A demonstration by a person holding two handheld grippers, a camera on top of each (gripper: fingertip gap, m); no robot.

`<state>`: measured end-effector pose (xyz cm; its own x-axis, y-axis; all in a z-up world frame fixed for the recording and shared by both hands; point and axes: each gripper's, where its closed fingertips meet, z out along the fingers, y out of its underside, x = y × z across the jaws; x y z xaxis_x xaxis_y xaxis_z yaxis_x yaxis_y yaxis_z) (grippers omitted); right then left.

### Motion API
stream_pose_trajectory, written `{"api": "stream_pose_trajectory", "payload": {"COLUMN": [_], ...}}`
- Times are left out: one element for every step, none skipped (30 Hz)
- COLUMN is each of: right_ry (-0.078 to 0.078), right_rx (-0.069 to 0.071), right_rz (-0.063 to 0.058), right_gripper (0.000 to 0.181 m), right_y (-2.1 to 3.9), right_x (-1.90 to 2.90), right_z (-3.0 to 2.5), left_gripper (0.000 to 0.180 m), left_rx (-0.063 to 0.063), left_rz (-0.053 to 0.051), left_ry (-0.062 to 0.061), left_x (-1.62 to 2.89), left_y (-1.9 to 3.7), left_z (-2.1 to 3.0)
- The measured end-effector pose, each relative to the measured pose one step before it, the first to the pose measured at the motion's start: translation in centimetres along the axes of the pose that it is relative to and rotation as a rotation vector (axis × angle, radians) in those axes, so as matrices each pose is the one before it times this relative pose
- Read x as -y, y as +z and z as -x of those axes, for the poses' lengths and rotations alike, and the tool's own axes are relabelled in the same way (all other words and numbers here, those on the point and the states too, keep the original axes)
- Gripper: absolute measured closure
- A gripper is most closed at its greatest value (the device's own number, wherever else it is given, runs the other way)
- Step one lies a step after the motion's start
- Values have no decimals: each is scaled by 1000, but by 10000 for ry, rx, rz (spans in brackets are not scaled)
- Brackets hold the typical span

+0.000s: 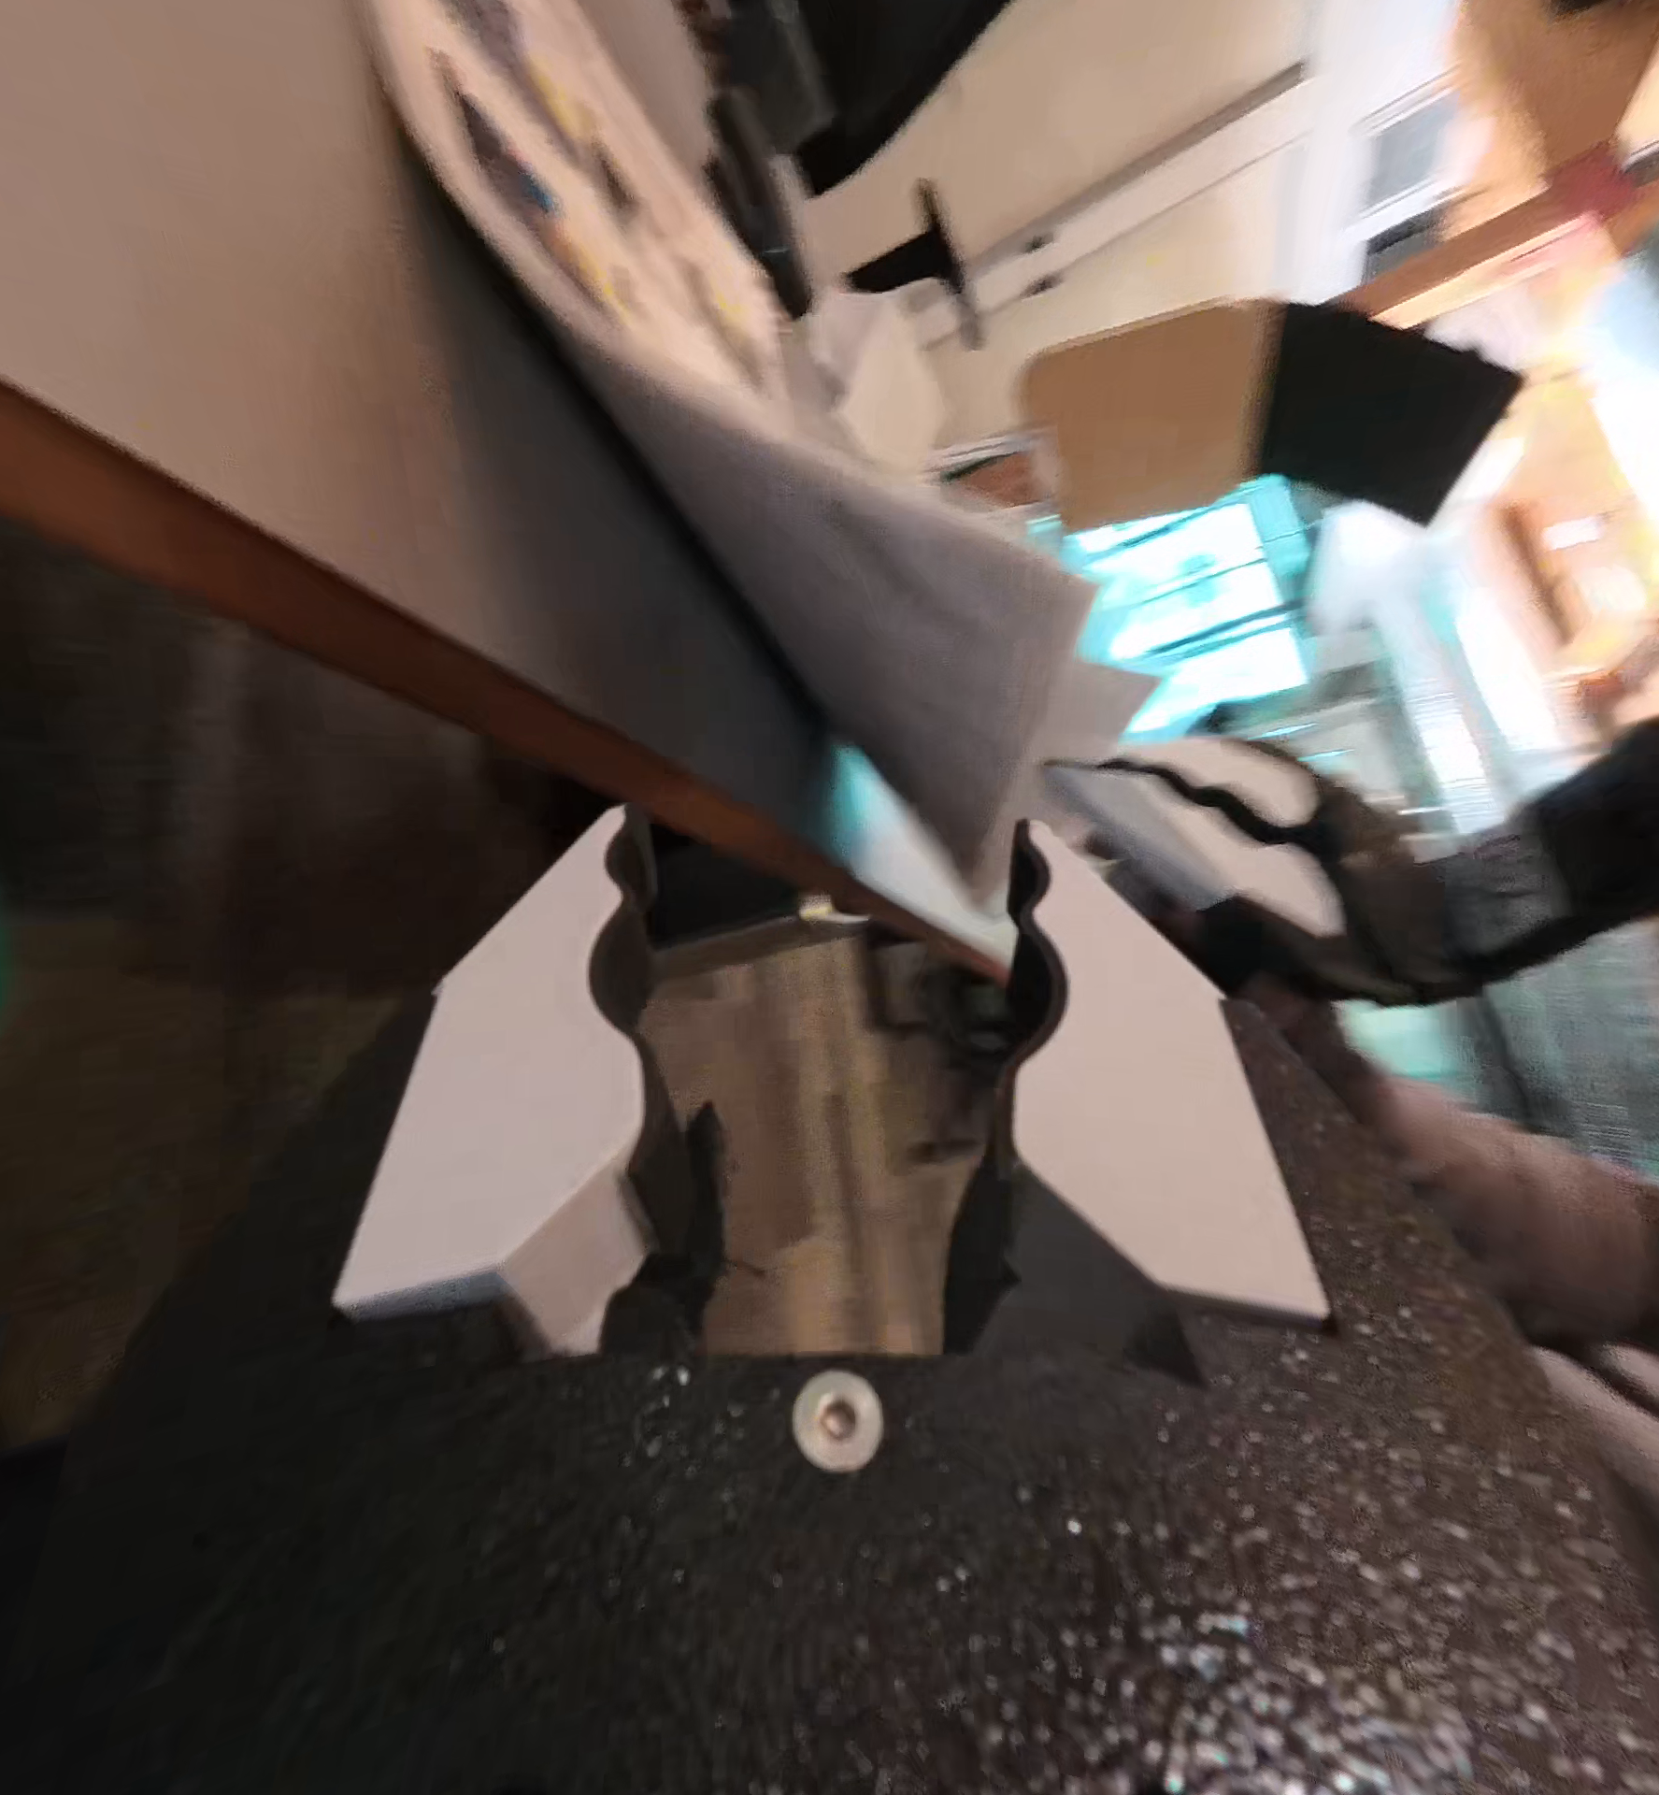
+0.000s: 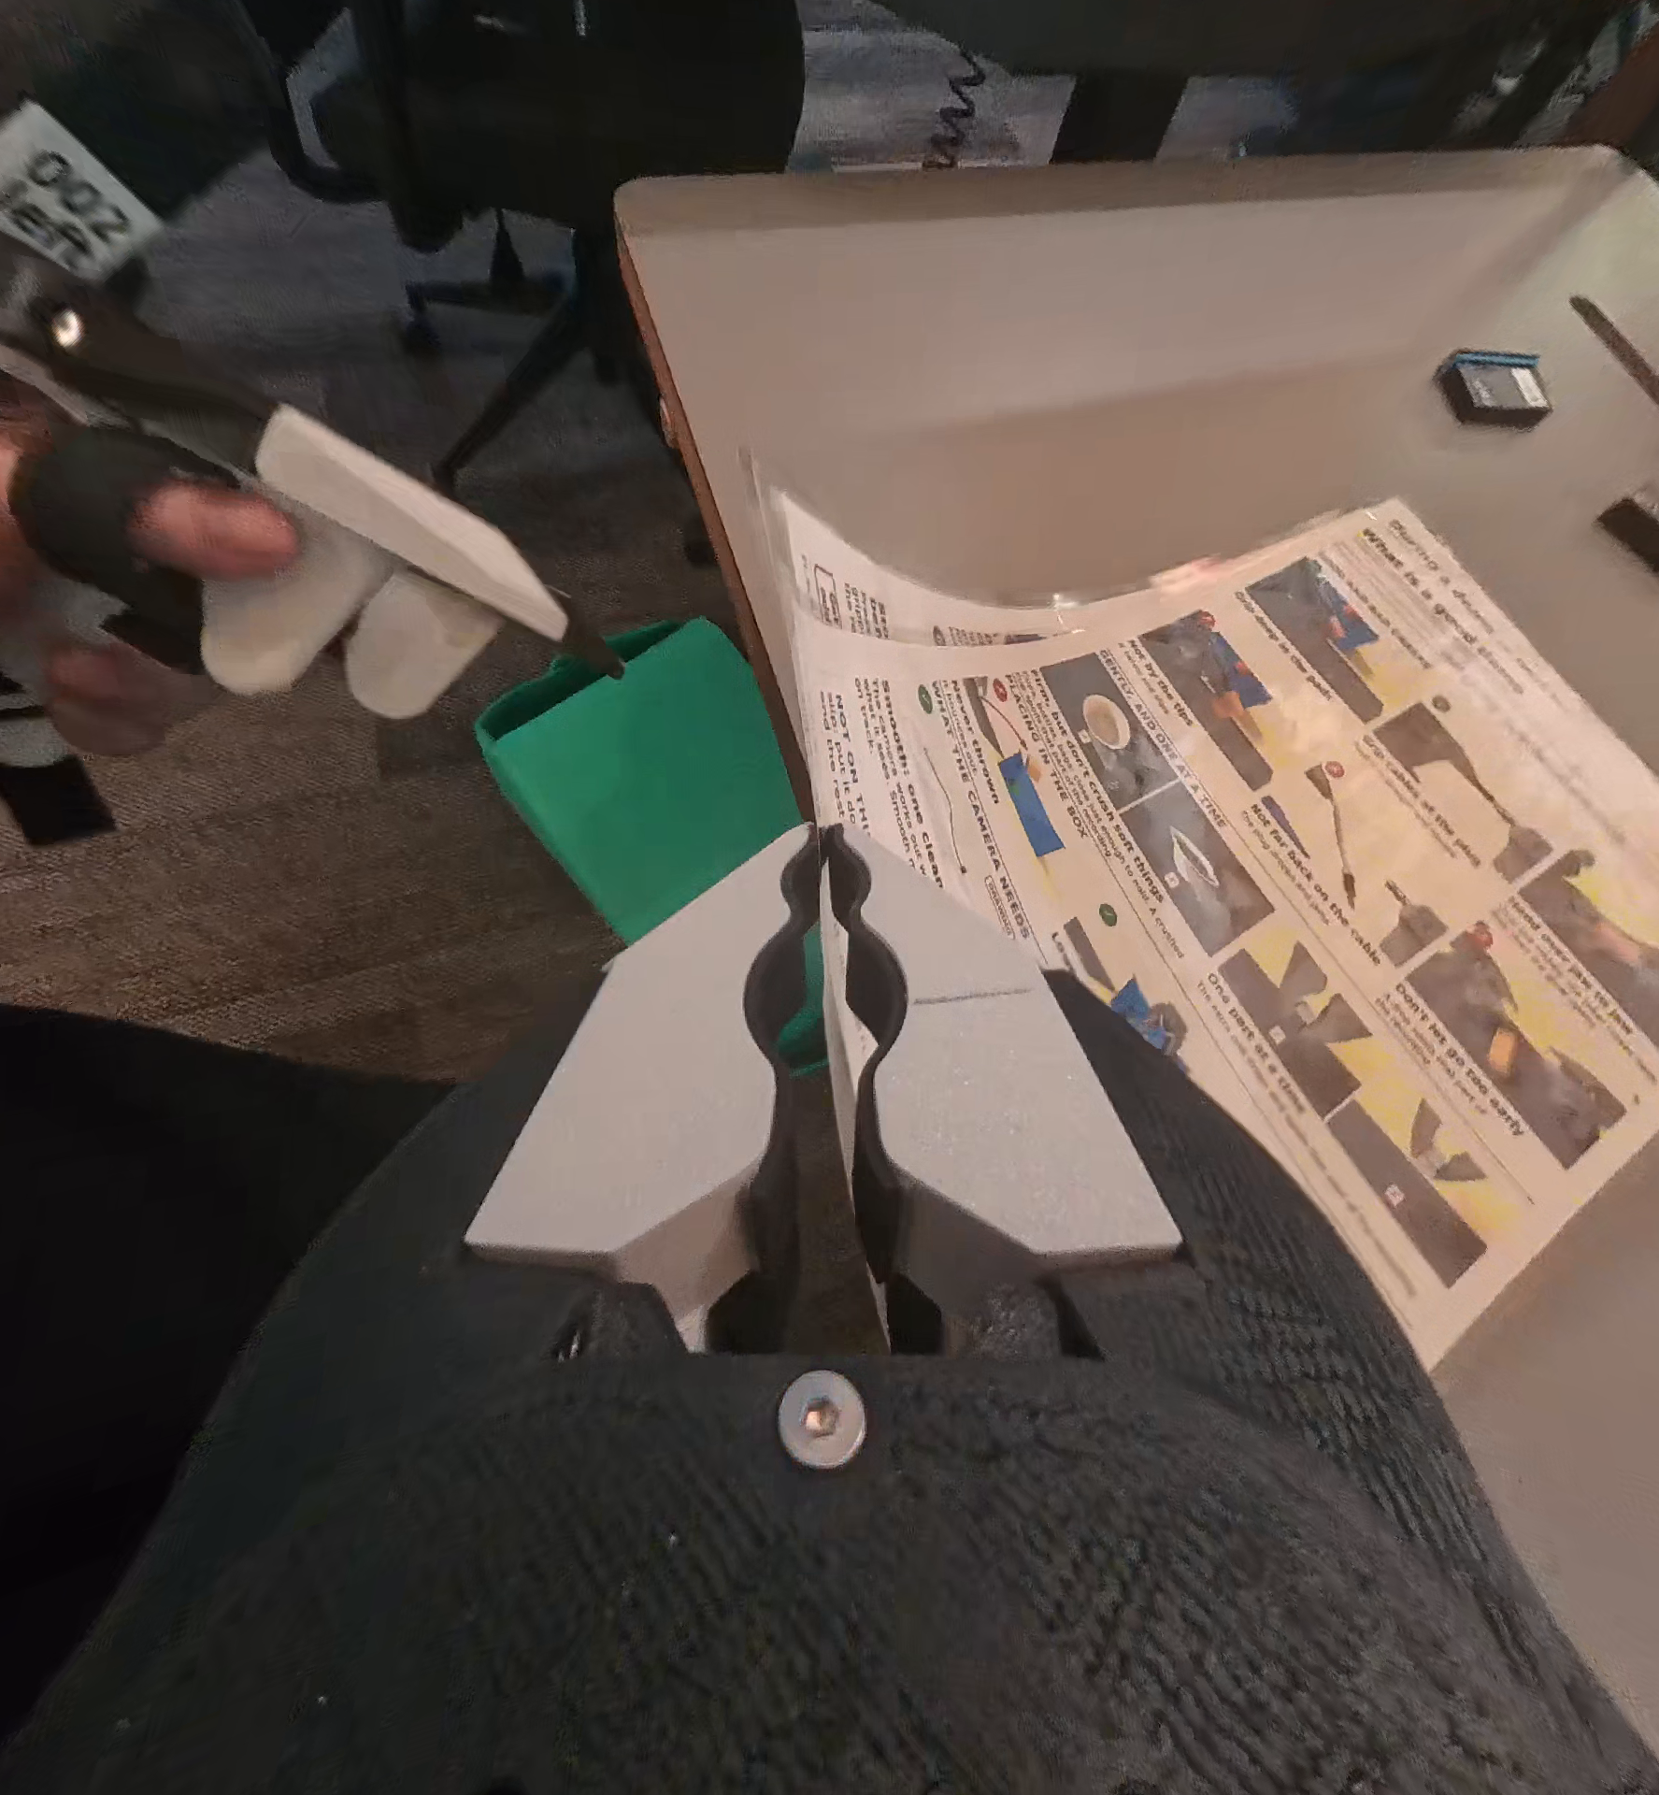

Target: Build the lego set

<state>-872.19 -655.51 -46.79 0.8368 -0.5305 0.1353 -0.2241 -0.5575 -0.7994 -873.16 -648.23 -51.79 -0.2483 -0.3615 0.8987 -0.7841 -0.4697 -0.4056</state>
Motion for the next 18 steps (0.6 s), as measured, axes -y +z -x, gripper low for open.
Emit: {"api": "stream_pose_trajectory", "payload": {"right_ry": [-27,-105,-168,-210,-227,-220,-204,-210,-219,-236,-286,-280,-192,-77,50,216,314,406], "right_rx": [-15,-18,-21,-22,-25,1,4,-3,13,5,6,33,83,142,247,345,370,365], "right_rz": [48,72,64,56,71,86,102,78,62,76,79,70,91,-9,-4,-35,-96,-137], "right_gripper": [181,181,181,181,181,181,181,181,181,181,181,181,181,181,181,181,181,181], "right_y": [-115,-75,-2,62,96,182,-114,39,130,109,119,112,112,118,80,40,69,-28], "right_x": [-283,-321,-282,-224,-227,-273,-202,-174,-141,-137,-103,-84,-145,-20,-43,2,76,97], "right_z": [-74,31,126,213,253,263,413,289,224,197,243,264,273,251,263,286,166,117], "left_gripper": [104,102,102,101,101,101,103,105,107,110,120,136,159,174,179,180,180,180], "left_rx": [-910,-680,-367,-90,-68,-162,-167,-118,-138,31,275,272,298,833,285,185,218,130], "left_rz": [-87,-44,68,114,81,83,-3,-100,-193,-156,-115,-5,-22,-9,45,50,76,86], "left_ry": [-657,-590,-482,-321,-227,-230,-334,-382,-389,-394,-358,-235,-176,-31,280,262,200,170], "left_x": [36,-49,-188,-250,-194,-173,-47,142,294,262,181,47,70,-37,-44,-35,-57,-78], "left_y": [674,643,596,535,453,426,303,242,133,20,76,-35,-50,-163,-143,-118,-103,-46], "left_z": [-1053,-694,-239,129,88,-89,-180,-98,-157,107,499,433,370,1035,231,139,239,177]}}
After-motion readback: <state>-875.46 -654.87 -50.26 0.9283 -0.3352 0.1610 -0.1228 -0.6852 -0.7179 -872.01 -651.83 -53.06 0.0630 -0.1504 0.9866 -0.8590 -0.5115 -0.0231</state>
